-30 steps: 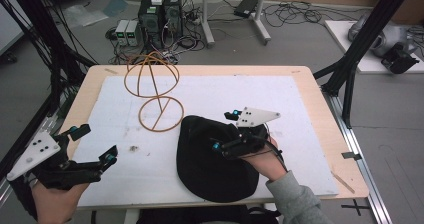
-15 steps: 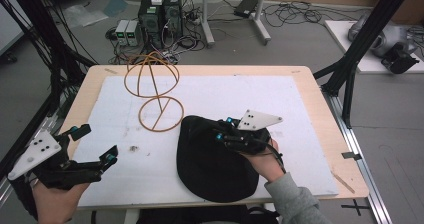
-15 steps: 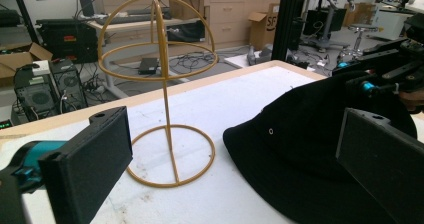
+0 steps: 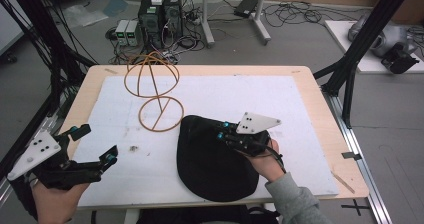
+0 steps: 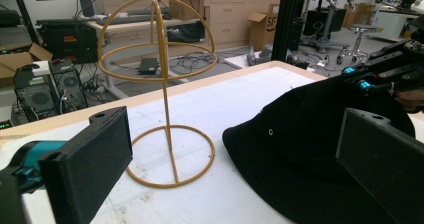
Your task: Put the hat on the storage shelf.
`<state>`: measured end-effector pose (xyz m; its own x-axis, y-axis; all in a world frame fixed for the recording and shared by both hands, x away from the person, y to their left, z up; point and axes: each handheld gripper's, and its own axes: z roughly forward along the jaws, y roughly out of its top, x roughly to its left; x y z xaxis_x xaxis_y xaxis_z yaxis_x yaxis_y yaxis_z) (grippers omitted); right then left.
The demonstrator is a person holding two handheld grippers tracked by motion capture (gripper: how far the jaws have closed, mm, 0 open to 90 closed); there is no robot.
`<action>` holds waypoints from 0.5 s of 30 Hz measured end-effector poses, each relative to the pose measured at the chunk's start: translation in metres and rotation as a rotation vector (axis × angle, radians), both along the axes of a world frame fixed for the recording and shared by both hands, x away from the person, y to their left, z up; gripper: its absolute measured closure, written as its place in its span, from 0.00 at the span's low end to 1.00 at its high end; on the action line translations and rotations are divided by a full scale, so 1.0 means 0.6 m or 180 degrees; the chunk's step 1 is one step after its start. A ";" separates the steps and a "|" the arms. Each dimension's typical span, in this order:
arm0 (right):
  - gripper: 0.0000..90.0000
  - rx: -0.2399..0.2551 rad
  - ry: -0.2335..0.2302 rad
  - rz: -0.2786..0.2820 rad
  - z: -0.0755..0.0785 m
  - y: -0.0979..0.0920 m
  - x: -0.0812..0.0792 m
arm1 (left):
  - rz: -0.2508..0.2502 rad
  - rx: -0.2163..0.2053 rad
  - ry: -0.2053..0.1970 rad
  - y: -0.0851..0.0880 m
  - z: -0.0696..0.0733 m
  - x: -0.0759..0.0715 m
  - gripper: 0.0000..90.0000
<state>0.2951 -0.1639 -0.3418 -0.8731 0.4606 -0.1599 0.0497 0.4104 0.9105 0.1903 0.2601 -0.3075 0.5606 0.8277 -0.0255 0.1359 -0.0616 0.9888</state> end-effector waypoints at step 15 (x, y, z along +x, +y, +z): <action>0.94 0.0151 -0.0020 0.0243 0.044 -0.009 -0.004 | 0.0006 -0.0012 0.0016 0.000 -0.001 0.001 0.02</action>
<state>0.2928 -0.1691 -0.3157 -0.9050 0.3998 -0.1451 0.0141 0.3693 0.9292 0.1909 0.2601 -0.3081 0.5590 0.8286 -0.0313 0.1411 -0.0578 0.9883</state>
